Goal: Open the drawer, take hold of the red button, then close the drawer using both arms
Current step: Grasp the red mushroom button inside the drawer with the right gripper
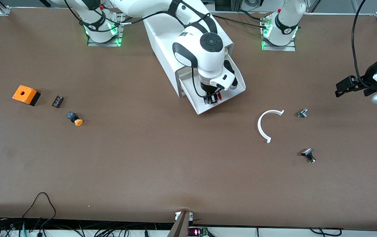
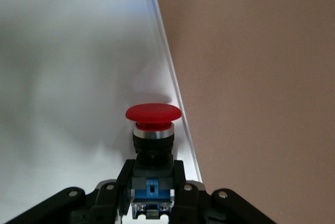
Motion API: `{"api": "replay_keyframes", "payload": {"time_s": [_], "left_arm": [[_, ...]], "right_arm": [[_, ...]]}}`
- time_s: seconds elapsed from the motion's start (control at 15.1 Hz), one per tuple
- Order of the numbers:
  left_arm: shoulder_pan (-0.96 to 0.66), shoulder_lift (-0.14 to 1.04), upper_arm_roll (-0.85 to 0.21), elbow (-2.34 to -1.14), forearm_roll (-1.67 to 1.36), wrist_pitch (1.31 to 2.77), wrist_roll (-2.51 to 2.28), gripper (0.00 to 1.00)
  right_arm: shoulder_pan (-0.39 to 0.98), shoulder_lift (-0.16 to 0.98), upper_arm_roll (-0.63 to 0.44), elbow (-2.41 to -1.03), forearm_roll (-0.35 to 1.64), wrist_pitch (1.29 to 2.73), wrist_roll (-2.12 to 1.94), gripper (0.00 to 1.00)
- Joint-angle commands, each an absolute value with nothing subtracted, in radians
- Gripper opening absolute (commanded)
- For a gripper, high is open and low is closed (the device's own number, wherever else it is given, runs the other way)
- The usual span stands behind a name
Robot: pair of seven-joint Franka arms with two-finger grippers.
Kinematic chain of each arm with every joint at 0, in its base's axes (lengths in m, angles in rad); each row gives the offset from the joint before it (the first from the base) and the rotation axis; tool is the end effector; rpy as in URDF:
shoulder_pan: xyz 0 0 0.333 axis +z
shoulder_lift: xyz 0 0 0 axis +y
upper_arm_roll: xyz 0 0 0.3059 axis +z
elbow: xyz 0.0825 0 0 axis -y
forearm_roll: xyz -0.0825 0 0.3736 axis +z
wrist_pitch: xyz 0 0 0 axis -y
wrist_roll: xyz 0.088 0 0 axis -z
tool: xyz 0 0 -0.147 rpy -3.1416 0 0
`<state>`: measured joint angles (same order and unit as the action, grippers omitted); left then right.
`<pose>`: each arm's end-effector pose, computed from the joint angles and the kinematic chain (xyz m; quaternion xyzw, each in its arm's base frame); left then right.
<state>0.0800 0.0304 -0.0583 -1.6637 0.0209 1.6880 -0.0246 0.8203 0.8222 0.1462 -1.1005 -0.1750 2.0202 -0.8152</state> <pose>0.5596 0.0153 0.5247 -0.9997 -0.0219 0.0030 0.0095 0.4714 0.5988 0.2956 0.6214 0.7812 0.0543 0.0245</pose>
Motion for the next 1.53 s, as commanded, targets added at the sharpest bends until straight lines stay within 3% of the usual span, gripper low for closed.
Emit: {"api": "replay_keyframes", "payload": {"time_s": [0.0, 1.46], "left_arm": [[0.087, 0.048, -0.066, -1.628, 0.044, 1.666, -0.018, 1.00], [0.077, 0.040, -0.120, -1.621, 0.029, 1.664, -0.022, 1.00]], "right_arm": [[0.828, 0.830, 0.118, -1.066, -0.192, 2.008, -0.778, 0.28], [0.822, 0.664, 0.005, -1.012, -0.187, 1.925, -0.365, 0.26]]}}
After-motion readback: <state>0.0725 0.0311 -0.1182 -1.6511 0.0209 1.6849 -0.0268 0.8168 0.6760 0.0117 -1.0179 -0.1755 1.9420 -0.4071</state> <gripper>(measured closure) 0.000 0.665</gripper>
